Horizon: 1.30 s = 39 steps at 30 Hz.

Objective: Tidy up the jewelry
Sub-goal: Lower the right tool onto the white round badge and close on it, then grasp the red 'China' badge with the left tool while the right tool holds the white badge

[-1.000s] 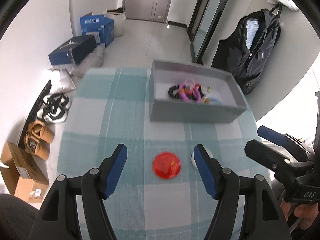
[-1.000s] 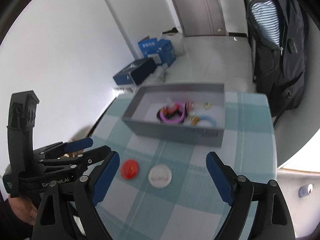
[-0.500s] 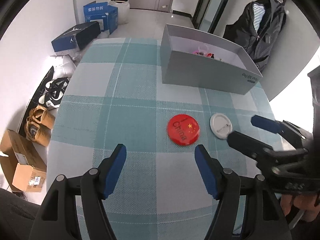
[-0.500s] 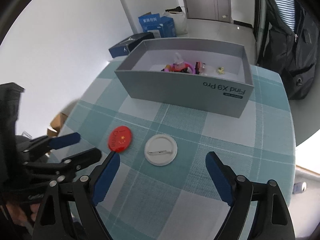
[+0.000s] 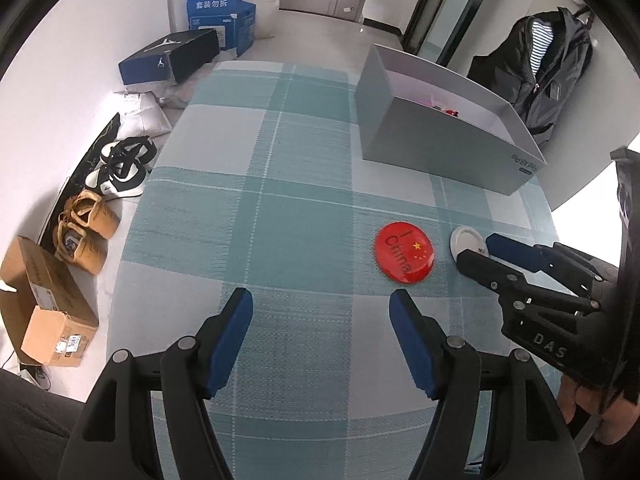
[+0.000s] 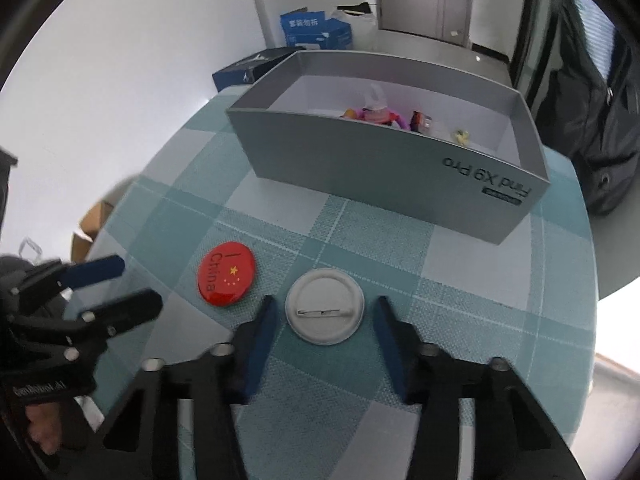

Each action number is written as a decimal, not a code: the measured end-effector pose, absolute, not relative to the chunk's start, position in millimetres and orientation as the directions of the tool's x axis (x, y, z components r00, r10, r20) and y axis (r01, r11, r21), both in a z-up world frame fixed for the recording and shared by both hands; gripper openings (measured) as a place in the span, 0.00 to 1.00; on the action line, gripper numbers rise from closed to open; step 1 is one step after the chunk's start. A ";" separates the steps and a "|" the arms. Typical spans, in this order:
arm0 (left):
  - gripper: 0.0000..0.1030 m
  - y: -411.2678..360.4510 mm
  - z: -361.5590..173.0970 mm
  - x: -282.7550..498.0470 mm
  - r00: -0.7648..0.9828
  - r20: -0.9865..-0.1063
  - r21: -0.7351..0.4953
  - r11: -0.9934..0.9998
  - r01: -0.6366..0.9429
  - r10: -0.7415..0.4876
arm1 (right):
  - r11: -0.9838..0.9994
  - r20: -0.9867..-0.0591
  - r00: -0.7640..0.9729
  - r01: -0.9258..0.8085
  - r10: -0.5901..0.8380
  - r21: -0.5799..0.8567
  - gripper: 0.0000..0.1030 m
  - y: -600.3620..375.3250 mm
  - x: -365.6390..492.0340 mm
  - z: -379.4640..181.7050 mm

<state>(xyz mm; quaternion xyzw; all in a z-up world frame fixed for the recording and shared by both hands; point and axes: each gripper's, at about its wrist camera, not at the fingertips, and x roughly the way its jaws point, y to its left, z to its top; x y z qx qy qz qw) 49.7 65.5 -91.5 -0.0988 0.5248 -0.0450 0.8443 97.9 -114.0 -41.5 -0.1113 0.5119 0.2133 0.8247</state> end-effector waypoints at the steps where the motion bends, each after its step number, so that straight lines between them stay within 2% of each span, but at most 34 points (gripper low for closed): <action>1: 0.65 66.1 -91.9 49.6 0.444 -0.878 -0.216 0.976 -0.030 -0.180 | 0.878 -0.890 0.382 -0.477 0.250 0.042 0.32 -113.7 96.9 -40.9; 17: 0.65 65.2 -91.4 50.0 0.446 -0.878 -0.204 0.979 -0.020 -0.174 | 0.887 -0.883 0.360 -0.446 0.302 0.121 0.31 -127.2 103.9 -33.0; 31: 0.65 31.1 -84.9 68.1 0.431 -0.881 -0.174 0.981 0.084 -0.194 | 0.905 -0.854 0.385 -0.373 0.351 0.204 0.31 -174.5 103.0 -15.5; 39: 0.64 13.5 -95.7 72.8 0.402 -0.905 -0.095 0.987 0.126 -0.138 | 0.903 -0.822 0.416 -0.348 0.390 0.252 0.31 -195.4 91.1 6.9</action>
